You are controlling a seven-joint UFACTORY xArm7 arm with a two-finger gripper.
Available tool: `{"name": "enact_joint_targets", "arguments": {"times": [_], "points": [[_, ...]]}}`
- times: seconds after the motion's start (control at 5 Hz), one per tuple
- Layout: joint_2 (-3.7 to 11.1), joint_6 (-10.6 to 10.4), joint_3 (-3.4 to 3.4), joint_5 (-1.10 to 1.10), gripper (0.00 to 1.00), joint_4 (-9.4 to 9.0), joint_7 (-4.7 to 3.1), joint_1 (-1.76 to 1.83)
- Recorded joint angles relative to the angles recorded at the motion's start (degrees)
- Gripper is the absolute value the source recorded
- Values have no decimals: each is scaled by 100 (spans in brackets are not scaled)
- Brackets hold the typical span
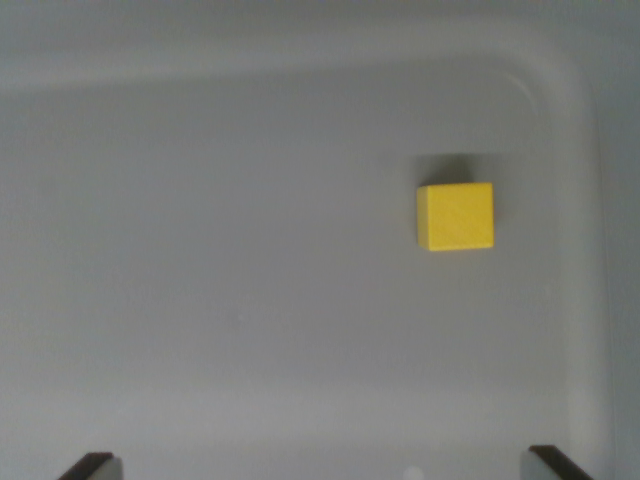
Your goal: Pick yellow cube
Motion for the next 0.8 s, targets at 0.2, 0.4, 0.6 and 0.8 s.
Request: {"name": "enact_joint_targets", "arguments": {"times": [0.2,0.4,0.6,0.8], "points": [[0,0,0,0,0,0,0,0],[133,-190,-18,31,0,-64,-87,-34],[133,-190,-18,31,0,-64,-87,-34],[284,-408,-39,66,0,-137,-187,-72]]}}
